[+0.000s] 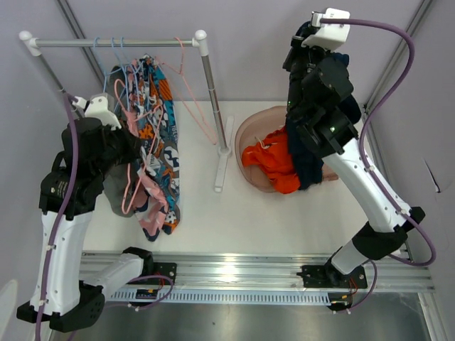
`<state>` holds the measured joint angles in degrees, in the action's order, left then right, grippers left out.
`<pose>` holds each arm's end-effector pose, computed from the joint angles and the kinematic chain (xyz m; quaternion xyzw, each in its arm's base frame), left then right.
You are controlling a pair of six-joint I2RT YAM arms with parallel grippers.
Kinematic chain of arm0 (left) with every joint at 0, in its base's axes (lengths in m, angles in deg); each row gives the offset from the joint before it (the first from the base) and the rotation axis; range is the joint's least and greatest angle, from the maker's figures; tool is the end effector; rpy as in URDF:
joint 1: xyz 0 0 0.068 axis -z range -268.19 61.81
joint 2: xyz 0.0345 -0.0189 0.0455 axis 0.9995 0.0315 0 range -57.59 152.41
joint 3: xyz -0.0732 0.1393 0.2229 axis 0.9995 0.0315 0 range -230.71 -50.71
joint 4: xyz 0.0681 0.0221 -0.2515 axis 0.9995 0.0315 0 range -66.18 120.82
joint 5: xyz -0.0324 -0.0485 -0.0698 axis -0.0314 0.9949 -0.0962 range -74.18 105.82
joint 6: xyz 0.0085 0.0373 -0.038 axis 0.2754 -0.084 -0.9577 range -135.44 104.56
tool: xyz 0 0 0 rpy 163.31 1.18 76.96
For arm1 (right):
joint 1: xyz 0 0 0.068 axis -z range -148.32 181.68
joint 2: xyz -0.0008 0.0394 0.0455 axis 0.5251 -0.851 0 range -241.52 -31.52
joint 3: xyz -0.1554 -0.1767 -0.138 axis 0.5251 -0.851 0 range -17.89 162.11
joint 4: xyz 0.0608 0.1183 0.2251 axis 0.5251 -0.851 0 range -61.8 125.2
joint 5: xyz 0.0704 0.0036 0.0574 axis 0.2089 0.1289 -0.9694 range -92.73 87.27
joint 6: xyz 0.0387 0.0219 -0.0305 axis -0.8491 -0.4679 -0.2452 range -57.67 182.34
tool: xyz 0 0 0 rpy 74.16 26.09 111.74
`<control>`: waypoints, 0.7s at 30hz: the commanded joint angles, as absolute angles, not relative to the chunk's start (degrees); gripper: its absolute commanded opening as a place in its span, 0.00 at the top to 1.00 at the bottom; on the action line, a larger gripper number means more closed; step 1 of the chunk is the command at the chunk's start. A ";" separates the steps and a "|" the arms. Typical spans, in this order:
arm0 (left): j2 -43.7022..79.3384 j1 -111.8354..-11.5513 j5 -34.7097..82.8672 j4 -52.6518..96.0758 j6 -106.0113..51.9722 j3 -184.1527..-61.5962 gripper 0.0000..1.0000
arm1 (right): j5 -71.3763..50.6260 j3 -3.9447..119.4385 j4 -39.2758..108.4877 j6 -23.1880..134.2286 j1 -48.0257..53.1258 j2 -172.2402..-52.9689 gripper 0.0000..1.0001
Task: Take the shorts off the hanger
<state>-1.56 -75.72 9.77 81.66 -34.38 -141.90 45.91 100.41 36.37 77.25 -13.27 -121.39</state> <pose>0.1367 -0.0265 0.4805 -0.0761 0.8282 -0.1076 0.5448 0.2249 0.1868 0.5951 0.0798 0.5748 0.0039 0.8144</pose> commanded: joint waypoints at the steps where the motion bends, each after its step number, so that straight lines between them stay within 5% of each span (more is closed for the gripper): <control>1: -2.92 -75.98 9.23 78.58 -33.37 -140.88 1.00 | 40.07 100.42 35.47 72.82 -8.41 -122.05 1.00; 13: 1.38 -75.98 8.26 77.16 -33.02 -143.42 1.00 | 41.30 56.94 39.35 54.19 -3.40 -107.22 1.00; 14: 2.17 -75.98 8.08 77.25 -32.76 -144.21 1.00 | 40.52 54.30 38.03 49.38 -2.70 -106.76 0.92; 15: 2.87 -75.98 7.74 77.78 -32.49 -145.96 1.00 | 39.99 52.01 36.45 46.63 -1.99 -106.67 0.66; 16: 3.75 -75.98 7.64 77.95 -32.32 -147.89 1.00 | 37.81 49.38 34.08 44.17 -0.33 -106.76 0.01; 21: 10.34 -75.98 6.76 79.53 -31.61 -156.87 1.00 | 35.41 43.30 23.43 35.37 0.65 -106.77 0.01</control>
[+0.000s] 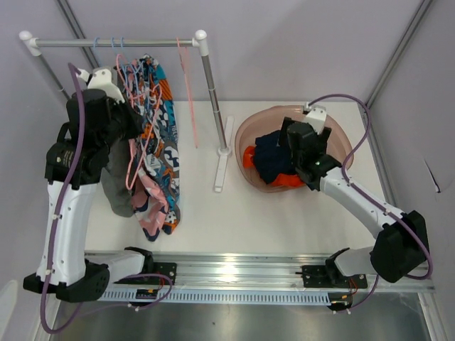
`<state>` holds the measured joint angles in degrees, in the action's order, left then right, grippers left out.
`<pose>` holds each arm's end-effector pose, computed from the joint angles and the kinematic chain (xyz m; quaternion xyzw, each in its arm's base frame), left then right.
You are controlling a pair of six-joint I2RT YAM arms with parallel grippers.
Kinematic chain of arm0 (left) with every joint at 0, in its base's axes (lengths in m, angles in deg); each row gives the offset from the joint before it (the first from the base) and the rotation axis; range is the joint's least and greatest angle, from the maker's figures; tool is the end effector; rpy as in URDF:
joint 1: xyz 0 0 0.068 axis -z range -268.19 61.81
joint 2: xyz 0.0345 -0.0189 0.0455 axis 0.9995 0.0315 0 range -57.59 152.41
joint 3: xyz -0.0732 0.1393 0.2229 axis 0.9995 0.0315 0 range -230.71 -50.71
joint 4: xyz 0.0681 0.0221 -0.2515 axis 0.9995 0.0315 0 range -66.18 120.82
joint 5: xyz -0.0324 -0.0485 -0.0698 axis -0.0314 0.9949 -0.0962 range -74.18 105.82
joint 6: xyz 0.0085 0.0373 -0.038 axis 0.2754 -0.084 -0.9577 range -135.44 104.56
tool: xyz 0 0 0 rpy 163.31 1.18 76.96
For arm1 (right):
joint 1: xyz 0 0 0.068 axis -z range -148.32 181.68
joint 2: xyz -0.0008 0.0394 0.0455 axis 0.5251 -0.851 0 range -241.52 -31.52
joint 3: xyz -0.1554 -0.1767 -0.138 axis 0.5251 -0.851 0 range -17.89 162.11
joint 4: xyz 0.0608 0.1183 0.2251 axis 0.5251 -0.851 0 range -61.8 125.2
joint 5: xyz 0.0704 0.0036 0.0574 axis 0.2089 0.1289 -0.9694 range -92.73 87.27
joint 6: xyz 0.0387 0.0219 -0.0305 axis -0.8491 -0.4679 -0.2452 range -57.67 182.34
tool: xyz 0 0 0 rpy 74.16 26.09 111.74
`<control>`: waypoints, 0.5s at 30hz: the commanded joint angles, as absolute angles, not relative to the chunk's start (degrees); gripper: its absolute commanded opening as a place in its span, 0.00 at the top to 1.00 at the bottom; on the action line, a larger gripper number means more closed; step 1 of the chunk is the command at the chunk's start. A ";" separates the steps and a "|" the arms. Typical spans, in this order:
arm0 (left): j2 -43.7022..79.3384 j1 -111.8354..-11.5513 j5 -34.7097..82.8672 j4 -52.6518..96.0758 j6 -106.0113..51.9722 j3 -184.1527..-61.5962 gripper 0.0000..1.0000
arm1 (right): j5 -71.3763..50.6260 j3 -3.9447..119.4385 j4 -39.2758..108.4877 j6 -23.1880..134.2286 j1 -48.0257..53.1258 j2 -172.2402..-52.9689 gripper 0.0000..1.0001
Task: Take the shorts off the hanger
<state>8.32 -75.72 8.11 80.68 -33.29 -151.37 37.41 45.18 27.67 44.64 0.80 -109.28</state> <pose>0.1774 -0.0344 0.5024 -0.0763 0.8250 -0.0919 0.5524 0.2778 0.1394 0.3291 0.1006 0.7965 -0.0443 0.5946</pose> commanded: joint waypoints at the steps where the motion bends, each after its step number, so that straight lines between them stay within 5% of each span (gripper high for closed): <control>1: 11.22 -75.98 6.76 79.63 -31.52 -157.92 1.00 | 34.89 40.67 22.81 34.57 0.48 -105.89 0.01; 15: 28.62 -75.89 11.95 72.34 -31.52 -171.19 1.00 | 33.57 24.66 14.55 26.57 -4.79 -79.17 0.01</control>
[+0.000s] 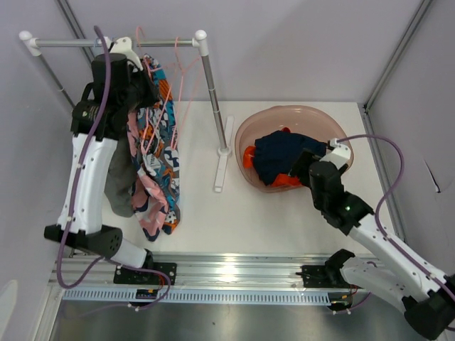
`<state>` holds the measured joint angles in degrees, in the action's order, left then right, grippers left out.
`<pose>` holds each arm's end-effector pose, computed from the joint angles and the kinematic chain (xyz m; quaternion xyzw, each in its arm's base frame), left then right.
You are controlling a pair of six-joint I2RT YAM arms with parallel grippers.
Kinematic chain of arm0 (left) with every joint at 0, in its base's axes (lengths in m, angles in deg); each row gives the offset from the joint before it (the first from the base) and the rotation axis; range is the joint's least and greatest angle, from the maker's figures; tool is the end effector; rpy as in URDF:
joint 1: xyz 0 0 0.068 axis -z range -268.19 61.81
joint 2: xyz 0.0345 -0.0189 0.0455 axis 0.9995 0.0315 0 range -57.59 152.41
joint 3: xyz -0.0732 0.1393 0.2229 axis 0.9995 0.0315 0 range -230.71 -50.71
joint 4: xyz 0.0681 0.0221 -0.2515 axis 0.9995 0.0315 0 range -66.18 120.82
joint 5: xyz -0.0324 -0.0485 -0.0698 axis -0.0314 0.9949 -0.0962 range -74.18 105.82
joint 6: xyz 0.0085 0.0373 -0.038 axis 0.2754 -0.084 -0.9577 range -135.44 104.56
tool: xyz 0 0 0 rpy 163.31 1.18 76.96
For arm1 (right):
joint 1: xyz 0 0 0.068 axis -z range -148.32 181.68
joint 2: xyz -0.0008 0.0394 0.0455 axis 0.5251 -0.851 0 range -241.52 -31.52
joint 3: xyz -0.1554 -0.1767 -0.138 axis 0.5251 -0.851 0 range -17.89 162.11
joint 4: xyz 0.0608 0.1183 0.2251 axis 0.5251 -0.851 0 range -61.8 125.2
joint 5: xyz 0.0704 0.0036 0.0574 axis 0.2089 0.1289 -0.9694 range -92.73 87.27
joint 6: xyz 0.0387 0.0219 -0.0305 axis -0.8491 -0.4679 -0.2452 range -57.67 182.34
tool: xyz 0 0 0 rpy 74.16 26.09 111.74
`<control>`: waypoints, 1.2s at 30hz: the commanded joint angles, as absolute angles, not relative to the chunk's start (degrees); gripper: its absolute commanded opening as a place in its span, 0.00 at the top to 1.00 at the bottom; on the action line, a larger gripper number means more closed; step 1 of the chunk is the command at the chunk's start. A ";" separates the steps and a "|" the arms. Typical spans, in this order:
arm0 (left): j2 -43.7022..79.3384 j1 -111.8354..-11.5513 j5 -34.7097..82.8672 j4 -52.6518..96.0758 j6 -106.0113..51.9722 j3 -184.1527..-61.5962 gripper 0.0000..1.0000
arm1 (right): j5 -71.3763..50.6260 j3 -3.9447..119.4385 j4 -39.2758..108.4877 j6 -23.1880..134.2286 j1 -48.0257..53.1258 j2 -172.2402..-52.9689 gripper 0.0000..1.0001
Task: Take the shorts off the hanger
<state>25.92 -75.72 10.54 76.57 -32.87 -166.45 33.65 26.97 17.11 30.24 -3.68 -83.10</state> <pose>0.2623 -0.0548 0.5190 -0.0617 0.8189 -0.1103 0.5598 0.1750 0.0983 0.3081 0.1453 0.8048 0.0653 0.5717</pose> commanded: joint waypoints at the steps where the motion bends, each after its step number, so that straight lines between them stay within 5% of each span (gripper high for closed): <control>1: 30.81 -75.89 11.52 71.64 -31.61 -172.07 1.00 | 32.96 24.13 14.02 26.39 -5.06 -76.46 0.00; 7: 38.47 -73.70 11.43 73.82 -32.75 -181.05 1.00 | 33.38 21.75 12.70 26.82 -5.85 -71.87 0.01; 18: 36.47 -66.40 6.33 71.54 -32.31 -172.27 0.98 | 33.57 21.49 11.12 27.00 -5.94 -71.08 0.00; 20: 35.67 -66.40 5.54 71.54 -31.88 -171.73 0.84 | 33.56 21.49 10.60 26.83 -5.94 -70.55 0.01; 23: 34.35 -66.40 3.87 72.68 -30.82 -172.43 0.39 | 33.56 21.66 9.28 26.74 -5.94 -69.23 0.01; 27: 32.42 -66.40 1.94 73.65 -29.86 -172.78 0.08 | 33.30 21.75 8.05 26.30 -5.94 -67.12 0.01; 36: 30.05 -66.48 -2.98 78.31 -28.45 -178.41 0.01 | 32.95 22.28 5.32 24.81 -6.99 -65.89 0.01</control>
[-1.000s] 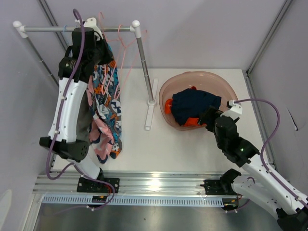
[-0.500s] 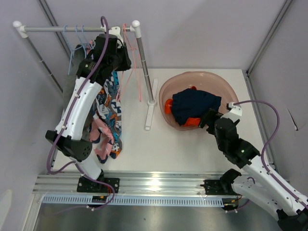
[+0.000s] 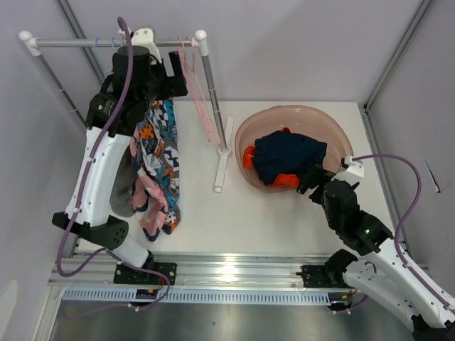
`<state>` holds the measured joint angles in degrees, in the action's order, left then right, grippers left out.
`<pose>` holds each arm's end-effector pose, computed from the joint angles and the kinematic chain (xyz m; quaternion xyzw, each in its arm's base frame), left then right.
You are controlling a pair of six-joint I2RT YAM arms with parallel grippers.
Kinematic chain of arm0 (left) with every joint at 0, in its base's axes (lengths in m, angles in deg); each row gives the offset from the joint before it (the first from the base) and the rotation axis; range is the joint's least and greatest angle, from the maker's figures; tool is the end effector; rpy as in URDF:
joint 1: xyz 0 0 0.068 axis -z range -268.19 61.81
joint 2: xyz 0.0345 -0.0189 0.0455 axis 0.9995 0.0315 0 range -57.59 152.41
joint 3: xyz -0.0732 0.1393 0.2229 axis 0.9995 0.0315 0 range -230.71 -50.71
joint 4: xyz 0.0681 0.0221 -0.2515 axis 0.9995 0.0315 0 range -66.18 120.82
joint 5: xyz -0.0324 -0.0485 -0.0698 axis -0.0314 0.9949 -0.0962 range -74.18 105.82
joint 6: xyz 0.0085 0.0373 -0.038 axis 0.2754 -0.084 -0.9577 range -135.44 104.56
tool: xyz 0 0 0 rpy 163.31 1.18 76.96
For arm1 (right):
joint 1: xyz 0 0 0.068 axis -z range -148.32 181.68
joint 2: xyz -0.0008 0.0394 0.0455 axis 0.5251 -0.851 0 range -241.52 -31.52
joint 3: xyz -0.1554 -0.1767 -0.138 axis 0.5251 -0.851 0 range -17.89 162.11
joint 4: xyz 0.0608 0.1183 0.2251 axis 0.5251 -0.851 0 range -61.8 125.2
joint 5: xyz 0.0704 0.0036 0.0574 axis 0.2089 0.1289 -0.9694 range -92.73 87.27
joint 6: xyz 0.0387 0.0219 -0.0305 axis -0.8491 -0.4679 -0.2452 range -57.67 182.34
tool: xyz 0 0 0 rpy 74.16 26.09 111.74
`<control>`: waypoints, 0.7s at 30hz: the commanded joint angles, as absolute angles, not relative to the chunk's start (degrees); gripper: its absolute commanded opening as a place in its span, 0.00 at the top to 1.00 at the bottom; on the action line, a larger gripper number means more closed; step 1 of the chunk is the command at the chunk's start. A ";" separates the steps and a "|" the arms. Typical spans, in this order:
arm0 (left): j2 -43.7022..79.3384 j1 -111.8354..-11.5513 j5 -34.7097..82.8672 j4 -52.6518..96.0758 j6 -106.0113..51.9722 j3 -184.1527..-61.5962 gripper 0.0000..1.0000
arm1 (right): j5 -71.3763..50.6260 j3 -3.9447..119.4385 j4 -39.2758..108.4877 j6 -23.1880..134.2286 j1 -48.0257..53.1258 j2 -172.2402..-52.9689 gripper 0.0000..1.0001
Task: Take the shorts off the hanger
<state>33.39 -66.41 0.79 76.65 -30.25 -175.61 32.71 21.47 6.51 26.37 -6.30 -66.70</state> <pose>0.2791 -0.1017 0.5289 -0.0268 0.8098 -0.0799 0.5807 0.1215 0.0687 0.3005 0.1506 0.8039 0.1053 0.5656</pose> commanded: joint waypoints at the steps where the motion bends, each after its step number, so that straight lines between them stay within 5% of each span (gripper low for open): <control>1: 29.34 -66.48 -4.04 78.39 -28.27 -178.24 0.01 | 33.04 22.37 5.06 24.72 -7.52 -65.72 0.01; 21: 23.01 -76.06 -2.38 74.62 -27.39 -164.08 0.19 | 35.23 22.72 0.84 24.02 -9.63 -63.69 0.01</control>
<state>22.79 -74.98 -4.24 77.51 -28.35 -164.46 33.41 21.49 1.64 24.86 -9.25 -64.45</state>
